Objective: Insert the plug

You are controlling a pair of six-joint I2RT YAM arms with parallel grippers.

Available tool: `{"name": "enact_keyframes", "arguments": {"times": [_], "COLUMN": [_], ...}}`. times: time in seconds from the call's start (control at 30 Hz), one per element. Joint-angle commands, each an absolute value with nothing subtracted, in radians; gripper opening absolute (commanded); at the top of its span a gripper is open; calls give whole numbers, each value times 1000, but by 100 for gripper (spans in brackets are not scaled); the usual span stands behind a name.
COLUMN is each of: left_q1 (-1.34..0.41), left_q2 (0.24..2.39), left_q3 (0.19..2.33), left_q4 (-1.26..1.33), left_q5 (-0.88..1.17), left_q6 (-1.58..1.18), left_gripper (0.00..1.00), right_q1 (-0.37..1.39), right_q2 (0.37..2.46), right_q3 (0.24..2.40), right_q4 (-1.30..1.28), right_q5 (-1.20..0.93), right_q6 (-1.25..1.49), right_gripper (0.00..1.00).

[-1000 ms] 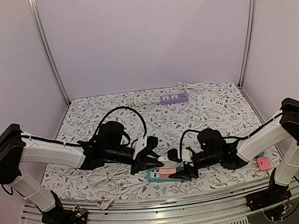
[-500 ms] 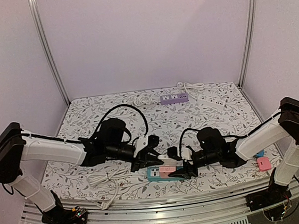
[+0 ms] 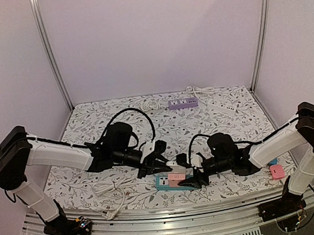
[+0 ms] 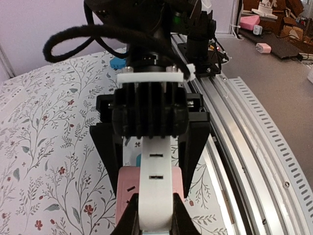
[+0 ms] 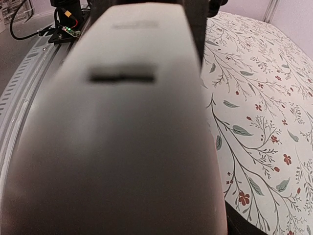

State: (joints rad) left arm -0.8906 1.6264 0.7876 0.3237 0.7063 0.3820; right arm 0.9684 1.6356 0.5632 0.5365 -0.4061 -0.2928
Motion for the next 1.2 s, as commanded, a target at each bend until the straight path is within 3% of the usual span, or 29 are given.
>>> {"name": "enact_keyframes", "arguments": {"times": [0.0,0.17,0.4,0.53,0.73,1.17], "left_q1": [-845,-842,-842,-845,-854,-893], "left_q2": [1659,1663,1660,1659,1651,1647], "left_q3": [807,809,805,796,777,759], "left_q4": [290,270,256,252,268,283], "left_q5": [642,647,657,677,681,617], "left_q6": [401,413,417,403,386,378], "left_gripper": [0,0,0,0,0,0], "right_q1": [985,985,985,983,981,981], "right_q2": [1568,1533,1491,1415,1329,1419], "right_q3": [578,589,578,588,603,646], "right_q4": [525,525,480,370,293,278], "right_q5": [-449,-442,-426,-412,-414,-431], "right_q6": [-292,-291,-295,-310,-321,-327], "right_gripper": [72,91,92,82,48,18]}}
